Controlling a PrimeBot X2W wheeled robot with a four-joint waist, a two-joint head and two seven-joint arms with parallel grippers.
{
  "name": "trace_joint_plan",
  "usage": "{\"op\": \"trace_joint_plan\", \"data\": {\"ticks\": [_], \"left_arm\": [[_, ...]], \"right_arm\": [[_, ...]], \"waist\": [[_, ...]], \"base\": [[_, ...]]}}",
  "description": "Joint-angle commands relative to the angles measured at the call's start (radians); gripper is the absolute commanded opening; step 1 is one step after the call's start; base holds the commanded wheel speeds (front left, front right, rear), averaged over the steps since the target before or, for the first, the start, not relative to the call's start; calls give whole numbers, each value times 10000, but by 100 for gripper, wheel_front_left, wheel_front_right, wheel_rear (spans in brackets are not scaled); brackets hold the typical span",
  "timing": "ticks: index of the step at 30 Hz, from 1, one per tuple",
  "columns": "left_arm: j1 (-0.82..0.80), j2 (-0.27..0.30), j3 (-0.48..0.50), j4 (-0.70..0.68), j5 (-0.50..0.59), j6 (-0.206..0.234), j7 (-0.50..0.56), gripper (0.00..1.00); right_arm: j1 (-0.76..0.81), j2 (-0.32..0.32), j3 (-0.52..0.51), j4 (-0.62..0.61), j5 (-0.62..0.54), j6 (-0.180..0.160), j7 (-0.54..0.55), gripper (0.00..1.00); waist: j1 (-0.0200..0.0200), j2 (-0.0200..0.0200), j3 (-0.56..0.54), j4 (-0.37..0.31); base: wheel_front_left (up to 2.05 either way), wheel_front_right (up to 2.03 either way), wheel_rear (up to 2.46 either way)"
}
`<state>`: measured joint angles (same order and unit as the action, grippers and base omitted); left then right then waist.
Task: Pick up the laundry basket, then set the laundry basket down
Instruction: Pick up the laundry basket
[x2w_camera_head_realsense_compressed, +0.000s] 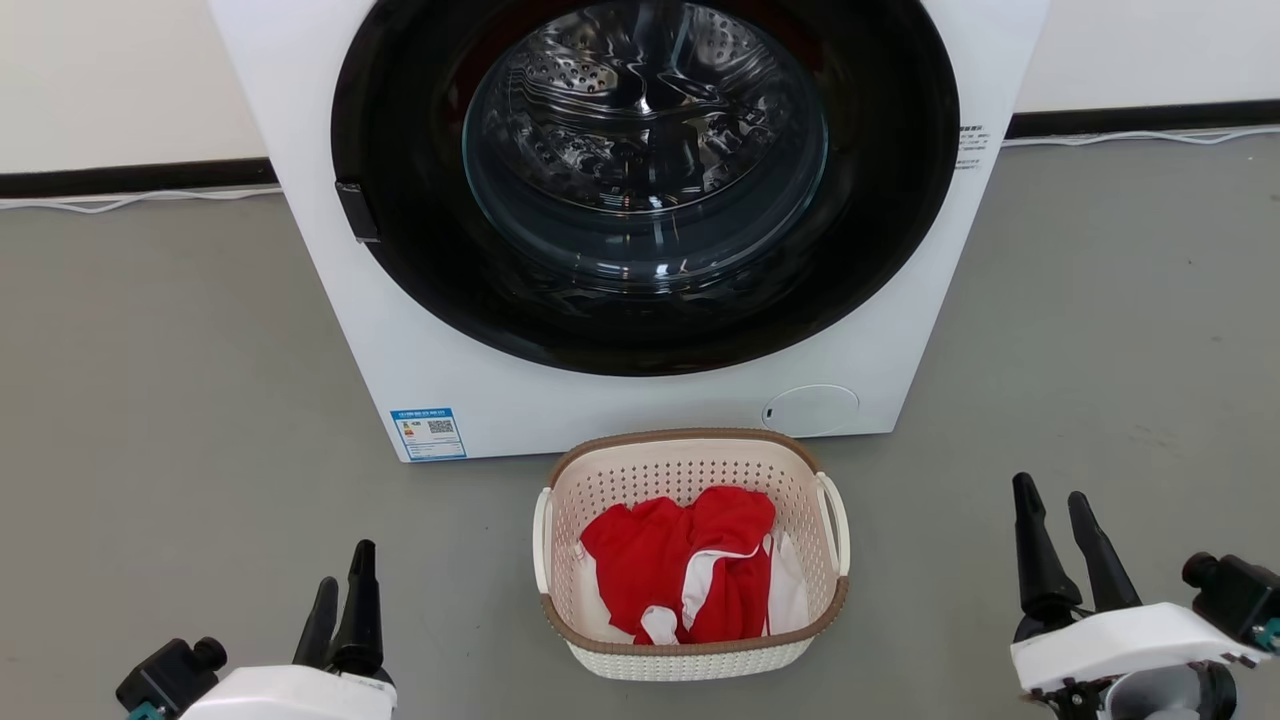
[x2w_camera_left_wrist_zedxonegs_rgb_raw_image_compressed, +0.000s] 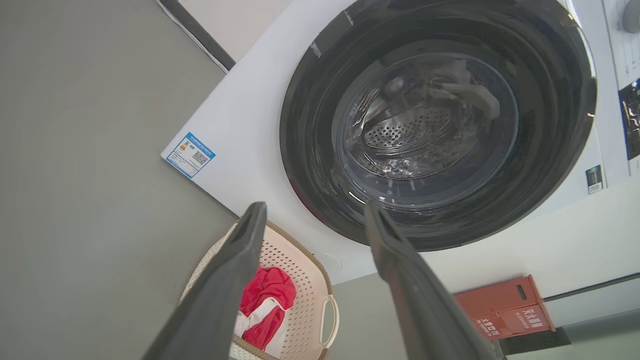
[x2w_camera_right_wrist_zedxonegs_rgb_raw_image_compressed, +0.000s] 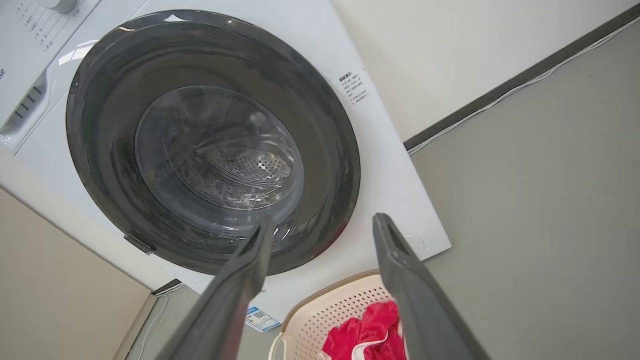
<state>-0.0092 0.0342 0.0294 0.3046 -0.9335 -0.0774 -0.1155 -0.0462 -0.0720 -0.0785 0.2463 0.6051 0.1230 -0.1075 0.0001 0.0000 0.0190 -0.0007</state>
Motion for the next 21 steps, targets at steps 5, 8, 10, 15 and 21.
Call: {"op": "trace_joint_plan", "data": {"ticks": [5,8,10,15,21], "left_arm": [[-432,113,171,-291,1020,108,-253,100],[-442,116,178,-278,1467,115,-341,100],[-443,119,190,-257,1745,116,-400,100],[-440,124,230,-198,2541,136,-547,100],[-463,131,305,-134,3456,152,-722,100]], "right_arm": [[-371,-181,232,-128,-1056,52,-333,100],[-390,-207,254,-73,-1506,53,-421,100],[-402,-216,259,-46,-1803,55,-480,100],[-421,-238,260,3,-2558,58,-627,100],[-461,-282,304,75,-3413,61,-802,100]], "waist": [[0,0,-12,-6],[0,0,-19,-9],[0,0,-22,-17],[0,0,-38,-37],[0,0,-46,-65]], "base": [[0,0,0],[0,0,0],[0,0,0],[0,0,0],[0,0,0]]}}
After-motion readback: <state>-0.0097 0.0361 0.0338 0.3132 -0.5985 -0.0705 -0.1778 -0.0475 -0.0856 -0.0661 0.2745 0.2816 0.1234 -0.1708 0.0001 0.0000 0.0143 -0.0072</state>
